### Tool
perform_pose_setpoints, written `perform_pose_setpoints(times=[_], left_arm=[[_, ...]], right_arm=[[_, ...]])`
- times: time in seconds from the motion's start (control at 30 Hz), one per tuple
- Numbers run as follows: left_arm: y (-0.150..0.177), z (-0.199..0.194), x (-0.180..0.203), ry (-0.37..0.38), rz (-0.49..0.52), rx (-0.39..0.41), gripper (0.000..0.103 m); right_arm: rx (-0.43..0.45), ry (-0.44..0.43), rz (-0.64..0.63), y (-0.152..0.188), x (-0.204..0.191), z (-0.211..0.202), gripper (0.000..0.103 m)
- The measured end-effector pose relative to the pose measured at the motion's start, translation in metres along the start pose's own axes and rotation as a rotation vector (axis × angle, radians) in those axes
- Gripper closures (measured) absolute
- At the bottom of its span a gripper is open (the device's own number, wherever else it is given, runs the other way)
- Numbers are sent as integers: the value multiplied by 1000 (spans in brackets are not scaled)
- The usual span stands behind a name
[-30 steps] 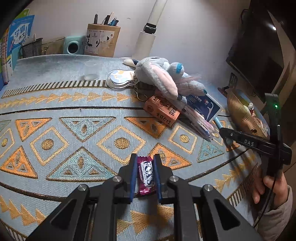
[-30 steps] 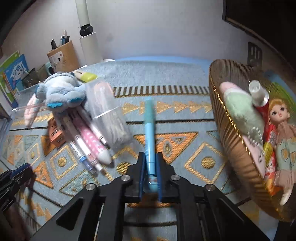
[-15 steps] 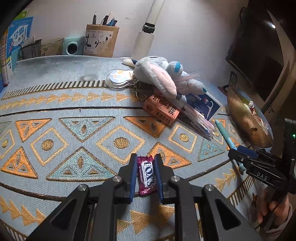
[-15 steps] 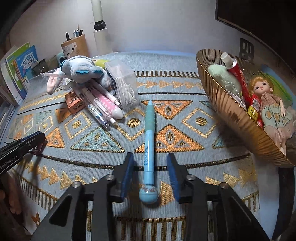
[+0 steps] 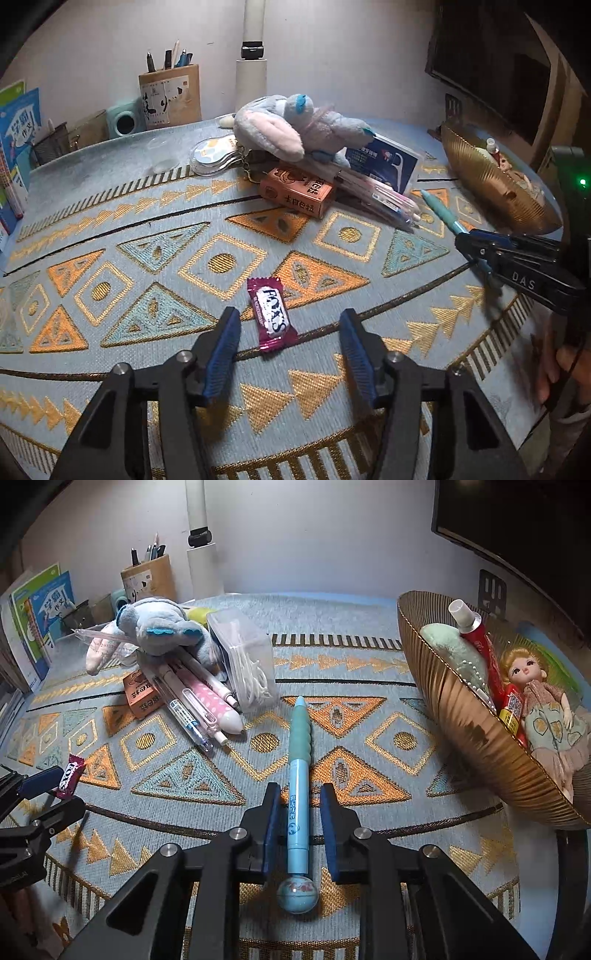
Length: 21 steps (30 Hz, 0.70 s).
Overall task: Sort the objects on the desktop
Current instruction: 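Carry the candy bar with the left gripper into the bowl while the right gripper drops the pen there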
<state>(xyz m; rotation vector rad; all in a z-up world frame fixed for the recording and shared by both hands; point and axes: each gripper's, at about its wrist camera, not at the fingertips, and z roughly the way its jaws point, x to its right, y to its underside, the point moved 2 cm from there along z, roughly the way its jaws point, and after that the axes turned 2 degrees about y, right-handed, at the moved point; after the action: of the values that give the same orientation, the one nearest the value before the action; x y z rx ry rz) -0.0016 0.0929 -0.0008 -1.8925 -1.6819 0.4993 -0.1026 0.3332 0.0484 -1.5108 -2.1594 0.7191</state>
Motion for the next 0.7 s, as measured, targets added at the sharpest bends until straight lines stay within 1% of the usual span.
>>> perform_pose_setpoints(times=[0.03, 0.07, 0.1, 0.17, 0.23, 0.3, 0.4, 0.5, 0.53, 0.6, 0.7], left_arm=[[-1, 0, -4, -12, -16, 2, 73], [-2, -1, -10, -2, -39, 8, 86], [-2, -2, -15, 17, -63, 11, 89], [-2, -2, -21, 52, -94, 15, 90], [-1, -6, -19, 69, -88, 21, 90], [-2, -13, -11, 100, -79, 47, 90], [-7, -26, 3, 126, -47, 87, 90], [-15, -34, 17, 146, -20, 110, 90], [-16, -35, 21, 154, -14, 115, 90], [-19, -36, 29, 171, -5, 121, 90], [-22, -39, 37, 176, -13, 138, 90]], right_arm=[[2, -8, 1, 5, 2, -5, 87], [3, -16, 5, 11, 6, -11, 91], [2, -32, 12, 13, 9, -12, 92], [-5, -81, 39, 18, 14, -16, 92], [-12, -143, 66, 23, 19, -23, 92], [-6, -175, 88, 27, 23, -31, 92], [17, -189, 108, 33, 29, -49, 92], [42, -193, 110, 33, 36, -64, 92], [51, -194, 106, 24, 32, -63, 92], [68, -188, 106, 19, 32, -69, 92], [90, -189, 114, 15, 33, -74, 92]])
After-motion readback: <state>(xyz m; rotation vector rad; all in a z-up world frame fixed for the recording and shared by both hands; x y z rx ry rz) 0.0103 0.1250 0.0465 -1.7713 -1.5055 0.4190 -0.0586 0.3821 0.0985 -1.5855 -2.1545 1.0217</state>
